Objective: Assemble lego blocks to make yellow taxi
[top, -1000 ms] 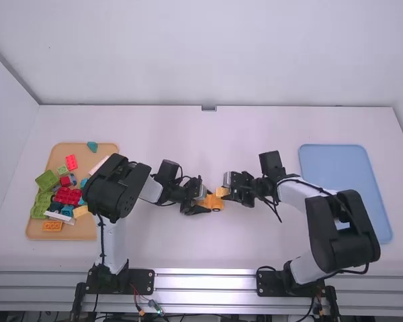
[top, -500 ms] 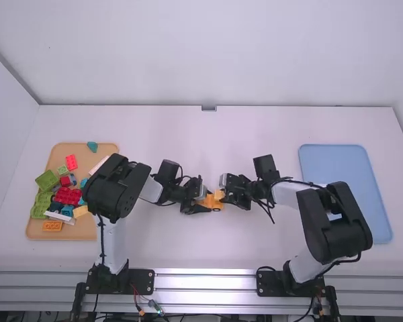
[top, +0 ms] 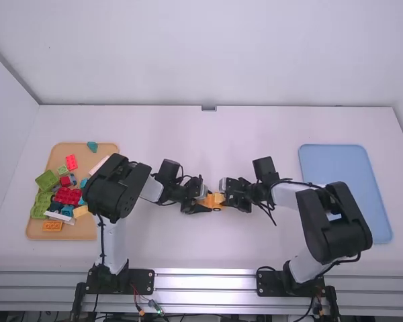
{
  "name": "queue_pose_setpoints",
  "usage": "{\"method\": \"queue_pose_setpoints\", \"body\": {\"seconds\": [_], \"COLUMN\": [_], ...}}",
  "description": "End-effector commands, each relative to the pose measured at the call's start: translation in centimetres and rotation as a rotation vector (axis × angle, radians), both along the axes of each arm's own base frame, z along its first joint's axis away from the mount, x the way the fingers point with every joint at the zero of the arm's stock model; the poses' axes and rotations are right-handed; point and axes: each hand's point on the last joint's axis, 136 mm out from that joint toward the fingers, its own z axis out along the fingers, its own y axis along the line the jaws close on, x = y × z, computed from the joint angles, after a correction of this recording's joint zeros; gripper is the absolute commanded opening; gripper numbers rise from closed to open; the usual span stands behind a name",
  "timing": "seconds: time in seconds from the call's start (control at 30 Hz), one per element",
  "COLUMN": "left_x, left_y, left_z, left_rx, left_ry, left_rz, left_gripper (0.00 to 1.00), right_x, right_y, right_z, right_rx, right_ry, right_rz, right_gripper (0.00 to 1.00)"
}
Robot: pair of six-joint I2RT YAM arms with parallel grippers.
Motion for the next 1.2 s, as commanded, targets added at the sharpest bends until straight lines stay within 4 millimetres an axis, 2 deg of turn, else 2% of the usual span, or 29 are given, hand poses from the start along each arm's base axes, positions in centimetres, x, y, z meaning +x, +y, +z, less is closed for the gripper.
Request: {"method": "queue_pose_setpoints", "body": {"seconds": [0.0, 0.17, 0.3, 1.0, 1.1, 1.17], "left_x": [-0.5, -0.5, -0.6, -0.8, -0.8, -0.8], "left_y": [0.2, 0.2, 0.2, 0.3, 0.3, 0.3], "left_z": [-1.2, -1.2, -1.2, -1.4, -1.4, -1.4], "left_rx": [0.044, 0.044, 0.046, 0.048, 0.048, 0.048], "left_ry": [0.042, 0.042, 0.046, 0.036, 0.036, 0.035], "left_rz": [0.019, 0.018, 0.019, 0.023, 0.023, 0.022], "left_gripper": [0.52, 0.52, 0.51, 0.51, 0.52, 0.52], "right_x": [-0.9, -0.8, 0.1, 0.2, 0.3, 0.4], "right_y": [0.6, 1.1, 0.9, 0.7, 0.7, 0.8], "right_z": [-0.4, -0.5, -1.4, -1.4, -1.3, -1.3], "right_rx": [0.003, -0.001, -0.014, 0.008, 0.010, 0.012], "right_ry": [0.008, -0.007, 0.016, 0.012, 0.012, 0.011], "right_rz": [0.037, 0.040, -0.011, -0.003, -0.006, -0.007], "right_gripper": [0.00, 0.00, 0.00, 0.00, 0.04, 0.10]}}
